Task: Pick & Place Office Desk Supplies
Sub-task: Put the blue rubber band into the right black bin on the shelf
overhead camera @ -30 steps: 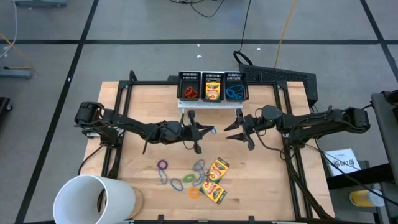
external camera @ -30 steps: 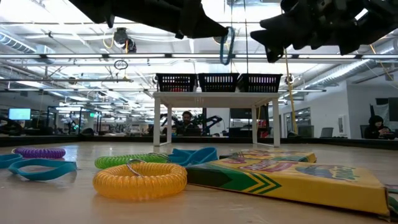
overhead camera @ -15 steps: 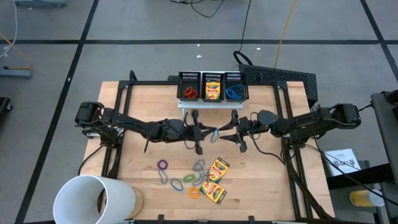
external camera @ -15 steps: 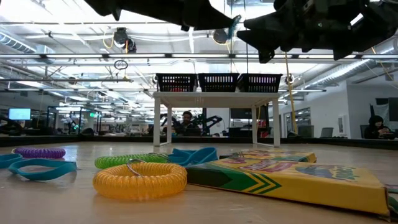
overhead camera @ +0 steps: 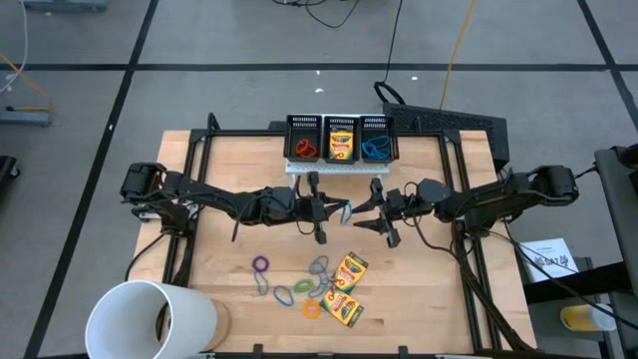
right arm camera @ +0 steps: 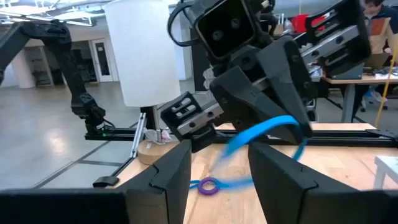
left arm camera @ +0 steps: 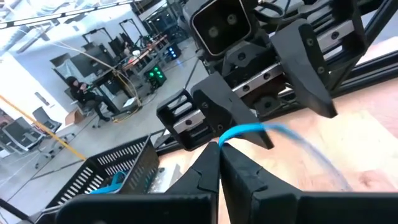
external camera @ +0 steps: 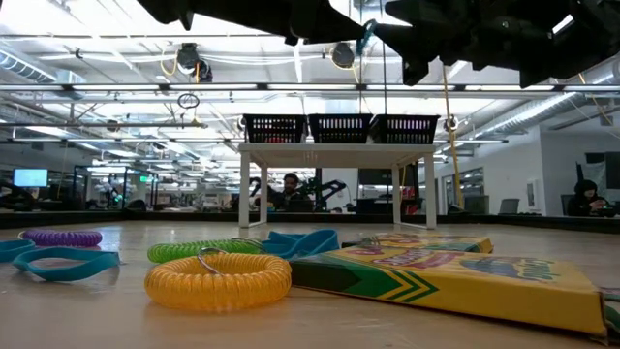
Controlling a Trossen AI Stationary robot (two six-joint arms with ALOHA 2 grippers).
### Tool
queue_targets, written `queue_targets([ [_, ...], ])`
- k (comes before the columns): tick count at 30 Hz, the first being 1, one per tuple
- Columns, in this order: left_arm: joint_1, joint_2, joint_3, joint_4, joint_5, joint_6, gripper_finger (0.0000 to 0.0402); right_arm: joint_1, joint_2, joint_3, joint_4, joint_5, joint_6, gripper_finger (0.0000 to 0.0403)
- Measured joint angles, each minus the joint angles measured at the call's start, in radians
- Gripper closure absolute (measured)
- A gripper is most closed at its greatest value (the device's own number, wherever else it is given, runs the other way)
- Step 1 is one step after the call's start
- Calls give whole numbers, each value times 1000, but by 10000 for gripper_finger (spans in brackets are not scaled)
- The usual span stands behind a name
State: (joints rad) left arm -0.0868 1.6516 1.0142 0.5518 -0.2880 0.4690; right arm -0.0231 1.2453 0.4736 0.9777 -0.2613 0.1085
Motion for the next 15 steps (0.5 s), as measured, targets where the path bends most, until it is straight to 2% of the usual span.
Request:
queue_targets([
  [15,5,0,0,25,28,-6,390,-1,66,19,44,3,3,250],
])
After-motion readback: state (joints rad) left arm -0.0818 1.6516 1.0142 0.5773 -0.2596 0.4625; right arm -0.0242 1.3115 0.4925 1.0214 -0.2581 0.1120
